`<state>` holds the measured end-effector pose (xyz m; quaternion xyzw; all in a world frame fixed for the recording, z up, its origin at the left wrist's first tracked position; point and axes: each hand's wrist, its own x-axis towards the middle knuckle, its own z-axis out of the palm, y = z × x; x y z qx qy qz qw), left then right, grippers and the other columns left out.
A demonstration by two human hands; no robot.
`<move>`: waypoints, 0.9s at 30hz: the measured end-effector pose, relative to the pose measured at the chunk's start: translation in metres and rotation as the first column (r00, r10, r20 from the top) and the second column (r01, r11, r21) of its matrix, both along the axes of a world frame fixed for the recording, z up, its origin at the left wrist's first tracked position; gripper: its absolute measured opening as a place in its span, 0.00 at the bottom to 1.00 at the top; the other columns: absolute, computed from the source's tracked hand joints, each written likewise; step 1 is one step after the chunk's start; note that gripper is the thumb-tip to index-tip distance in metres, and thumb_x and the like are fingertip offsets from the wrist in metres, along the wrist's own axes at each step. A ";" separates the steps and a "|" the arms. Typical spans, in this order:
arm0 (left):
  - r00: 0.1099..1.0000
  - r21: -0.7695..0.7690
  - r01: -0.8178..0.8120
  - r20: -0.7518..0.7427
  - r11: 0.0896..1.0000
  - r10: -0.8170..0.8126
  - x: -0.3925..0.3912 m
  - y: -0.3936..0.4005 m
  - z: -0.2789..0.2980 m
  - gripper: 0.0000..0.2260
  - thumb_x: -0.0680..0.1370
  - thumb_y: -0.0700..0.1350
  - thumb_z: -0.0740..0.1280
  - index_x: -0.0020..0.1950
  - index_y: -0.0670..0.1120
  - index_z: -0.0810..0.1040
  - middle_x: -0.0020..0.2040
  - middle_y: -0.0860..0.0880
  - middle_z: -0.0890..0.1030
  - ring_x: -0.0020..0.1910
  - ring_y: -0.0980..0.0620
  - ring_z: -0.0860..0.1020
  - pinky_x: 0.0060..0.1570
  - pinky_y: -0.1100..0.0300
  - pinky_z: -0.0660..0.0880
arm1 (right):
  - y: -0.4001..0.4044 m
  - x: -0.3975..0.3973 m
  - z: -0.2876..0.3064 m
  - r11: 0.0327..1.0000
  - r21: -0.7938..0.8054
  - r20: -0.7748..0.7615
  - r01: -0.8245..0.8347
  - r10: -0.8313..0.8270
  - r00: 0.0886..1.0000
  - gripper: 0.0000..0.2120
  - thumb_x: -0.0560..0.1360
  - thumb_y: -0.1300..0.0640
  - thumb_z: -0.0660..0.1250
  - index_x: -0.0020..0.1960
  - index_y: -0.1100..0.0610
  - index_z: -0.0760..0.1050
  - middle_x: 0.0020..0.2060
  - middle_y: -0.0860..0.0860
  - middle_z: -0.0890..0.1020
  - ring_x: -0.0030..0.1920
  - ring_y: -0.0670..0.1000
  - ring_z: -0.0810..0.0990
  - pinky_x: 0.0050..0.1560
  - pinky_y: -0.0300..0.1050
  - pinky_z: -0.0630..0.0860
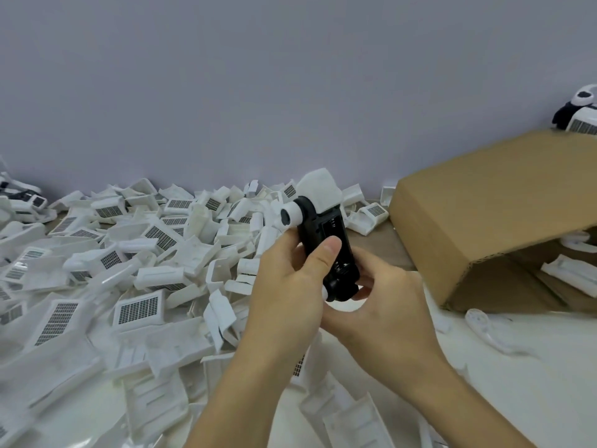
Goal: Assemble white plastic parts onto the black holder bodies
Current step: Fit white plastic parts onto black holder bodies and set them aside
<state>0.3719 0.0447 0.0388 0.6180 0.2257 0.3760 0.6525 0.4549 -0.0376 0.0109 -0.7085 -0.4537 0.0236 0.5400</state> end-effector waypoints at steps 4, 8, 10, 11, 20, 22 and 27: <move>0.999 0.087 -0.031 -0.019 0.996 0.033 0.000 0.003 -0.004 0.08 0.79 0.39 0.69 0.50 0.53 0.82 0.43 0.54 0.87 0.42 0.56 0.85 0.39 0.66 0.79 | 0.003 0.005 -0.003 0.987 -0.070 -0.086 -0.142 0.136 0.987 0.18 0.69 0.49 0.75 0.57 0.40 0.76 0.48 0.34 0.83 0.52 0.35 0.80 0.47 0.25 0.71; 0.986 0.398 -0.038 -0.132 0.917 0.098 0.003 0.005 -0.011 0.12 0.76 0.37 0.72 0.48 0.56 0.82 0.43 0.55 0.85 0.45 0.58 0.82 0.46 0.66 0.77 | 0.001 0.013 0.000 0.979 0.021 -0.140 -0.203 0.204 0.969 0.25 0.72 0.60 0.65 0.66 0.43 0.73 0.57 0.38 0.83 0.62 0.40 0.78 0.60 0.40 0.75; 0.970 0.541 -0.028 -0.187 0.840 0.153 0.004 0.004 -0.013 0.13 0.75 0.35 0.72 0.52 0.54 0.83 0.42 0.59 0.84 0.45 0.64 0.79 0.43 0.73 0.71 | -0.002 0.020 0.001 0.972 0.167 -0.224 -0.163 0.198 0.954 0.26 0.67 0.63 0.60 0.63 0.46 0.75 0.55 0.41 0.84 0.60 0.43 0.81 0.58 0.43 0.78; 0.963 0.591 -0.014 -0.210 0.807 0.170 0.005 0.004 -0.015 0.14 0.75 0.34 0.72 0.54 0.51 0.83 0.42 0.60 0.82 0.44 0.66 0.78 0.42 0.74 0.70 | -0.004 0.024 0.001 0.963 0.225 -0.282 -0.147 0.209 0.936 0.27 0.67 0.63 0.61 0.64 0.46 0.74 0.55 0.42 0.84 0.59 0.43 0.81 0.56 0.40 0.79; 0.944 0.744 0.069 -0.264 0.665 0.197 0.005 0.003 -0.021 0.12 0.77 0.32 0.68 0.53 0.46 0.82 0.45 0.53 0.82 0.44 0.57 0.79 0.46 0.53 0.78 | -0.003 0.025 0.010 0.988 0.149 -0.336 -0.032 0.081 0.938 0.31 0.66 0.49 0.76 0.68 0.55 0.76 0.50 0.37 0.83 0.49 0.28 0.79 0.43 0.20 0.72; 0.952 0.747 0.067 -0.246 0.662 0.182 0.005 0.002 -0.020 0.12 0.77 0.31 0.68 0.54 0.46 0.82 0.46 0.52 0.82 0.44 0.57 0.80 0.46 0.52 0.79 | -0.003 0.026 0.010 0.984 0.178 -0.340 -0.016 0.077 0.937 0.28 0.67 0.52 0.77 0.66 0.57 0.78 0.50 0.38 0.83 0.49 0.30 0.80 0.43 0.22 0.73; 0.951 0.779 0.071 -0.242 0.623 0.194 0.004 0.000 -0.016 0.11 0.78 0.34 0.67 0.57 0.45 0.80 0.48 0.50 0.83 0.48 0.47 0.81 0.50 0.48 0.78 | -0.001 0.026 0.009 0.975 0.223 -0.304 0.008 0.062 0.951 0.34 0.64 0.43 0.75 0.68 0.54 0.77 0.47 0.32 0.84 0.52 0.30 0.80 0.47 0.23 0.74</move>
